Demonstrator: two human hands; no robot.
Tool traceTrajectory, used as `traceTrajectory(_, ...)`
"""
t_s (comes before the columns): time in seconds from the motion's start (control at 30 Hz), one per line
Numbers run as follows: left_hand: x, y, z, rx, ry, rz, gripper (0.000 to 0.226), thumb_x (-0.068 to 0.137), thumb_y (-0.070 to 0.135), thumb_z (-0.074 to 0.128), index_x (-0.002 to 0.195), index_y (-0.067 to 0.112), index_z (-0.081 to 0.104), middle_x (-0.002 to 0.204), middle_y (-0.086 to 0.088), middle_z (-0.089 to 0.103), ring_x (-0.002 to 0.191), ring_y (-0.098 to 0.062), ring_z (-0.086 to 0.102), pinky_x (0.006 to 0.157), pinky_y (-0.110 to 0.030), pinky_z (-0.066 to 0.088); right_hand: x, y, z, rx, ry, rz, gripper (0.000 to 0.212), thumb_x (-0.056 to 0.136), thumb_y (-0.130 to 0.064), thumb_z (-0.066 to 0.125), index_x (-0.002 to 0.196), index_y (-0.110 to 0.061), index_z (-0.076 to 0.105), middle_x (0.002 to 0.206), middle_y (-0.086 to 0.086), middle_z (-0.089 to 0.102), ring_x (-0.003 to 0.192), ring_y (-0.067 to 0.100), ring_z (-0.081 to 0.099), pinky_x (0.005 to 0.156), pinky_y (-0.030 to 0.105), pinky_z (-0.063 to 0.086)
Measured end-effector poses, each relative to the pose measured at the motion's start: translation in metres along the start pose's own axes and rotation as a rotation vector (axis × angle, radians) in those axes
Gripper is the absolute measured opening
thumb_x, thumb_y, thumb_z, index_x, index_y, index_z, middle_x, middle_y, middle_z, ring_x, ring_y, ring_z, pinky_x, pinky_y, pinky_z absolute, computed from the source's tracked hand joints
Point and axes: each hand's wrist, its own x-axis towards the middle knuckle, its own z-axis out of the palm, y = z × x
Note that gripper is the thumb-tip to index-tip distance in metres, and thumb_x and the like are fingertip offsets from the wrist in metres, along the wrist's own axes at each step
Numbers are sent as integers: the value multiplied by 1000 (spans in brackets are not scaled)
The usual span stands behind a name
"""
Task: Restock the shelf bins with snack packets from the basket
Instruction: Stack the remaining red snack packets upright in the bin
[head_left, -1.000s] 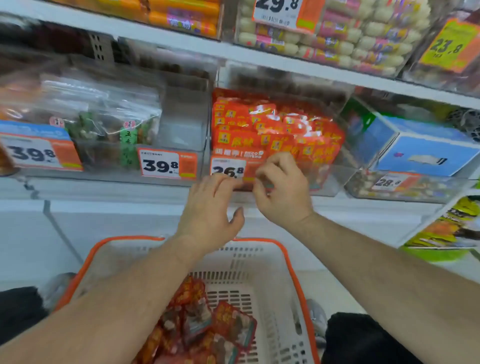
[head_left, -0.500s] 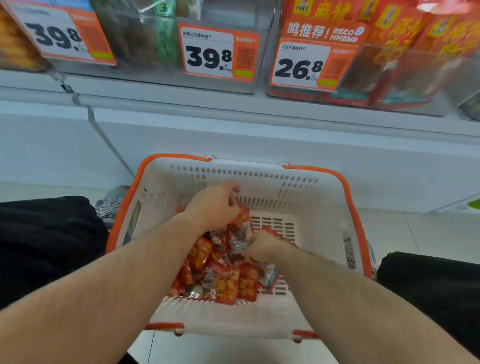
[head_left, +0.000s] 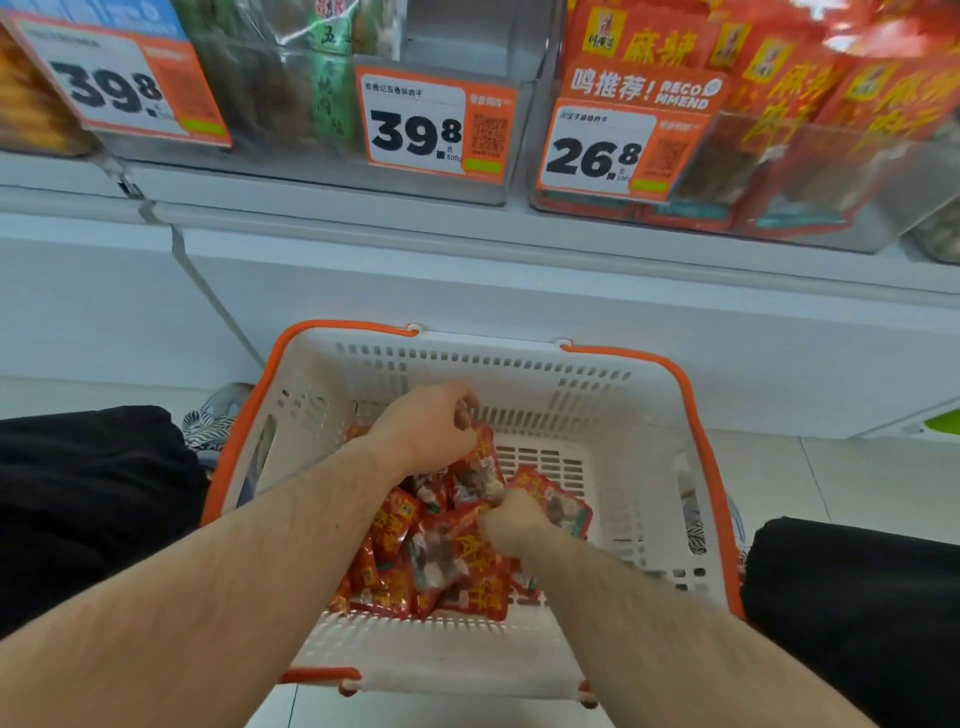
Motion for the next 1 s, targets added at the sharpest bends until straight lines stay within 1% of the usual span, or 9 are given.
traceTrajectory(0.07,-3,6,0,-8,-28,19,35,86,24,63,121,24,58,100,12,62,96,-11,60,89,-30,52,-13,-12,-32,-9,78,-93,13,92,-19,51,85,-21,61,81,1,62,75,19,60,68,37,54)
traceTrajectory(0.23,-6,26,0,-66,-15,40,49,84,43,69,128,26,57,112,11,62,101,-9,59,91,-28,51,-41,-36,-133,-273,249,-301,16,99,-25,50,106,-16,62,109,9,66,101,27,62,80,30,45)
traceTrajectory(0.33,-6,47,-5,-215,4,40,53,81,51,71,127,29,54,110,13,60,95,-4,58,82,-22,48,-71,-54,-188,-316,303,-425,25,99,-23,52,120,-13,61,117,13,64,97,24,56,81,30,40)
traceTrajectory(0.43,-5,77,-14,-387,26,107,37,82,42,74,111,32,54,98,18,63,97,-6,64,83,-27,52,-105,-72,-231,-331,386,-485,15,99,-24,54,109,-15,61,98,4,62,86,19,53,70,26,36)
traceTrajectory(0.53,-2,109,-31,-424,28,215,40,80,36,77,114,32,57,102,10,70,97,-8,67,90,-37,54,-134,-84,-257,-326,422,-535,4,97,-23,56,93,-23,55,77,-1,59,69,19,56,58,30,42)
traceTrajectory(0.63,1,135,-48,-472,68,292,26,81,22,76,99,34,62,99,8,73,92,-10,70,90,-43,55,-164,-92,-270,-306,463,-611,17,97,-22,57,82,-28,51,79,1,62,74,22,60,67,38,49)
traceTrajectory(0.77,2,166,-69,-545,131,379,29,86,10,71,95,35,62,98,10,74,93,-8,69,92,-41,53,-194,-93,-288,-251,598,-699,11,94,-27,63,86,-23,56,82,-10,58,81,15,58,71,34,49)
traceTrajectory(0.93,4,206,-95,-487,281,532,30,88,14,71,105,36,58,104,11,68,102,-12,64,87,-26,52,-221,-87,-312,-273,757,-678,12,89,-32,69,93,-29,59,90,-12,62,88,14,60,78,32,52)
traceTrajectory(1.0,9,217,-103,-272,555,635,40,78,27,78,112,27,58,112,6,62,110,-21,59,90,-24,48,-229,-83,-322,-385,946,-689,9,90,-31,67,95,-24,64,90,-4,67,89,22,61,77,37,52)
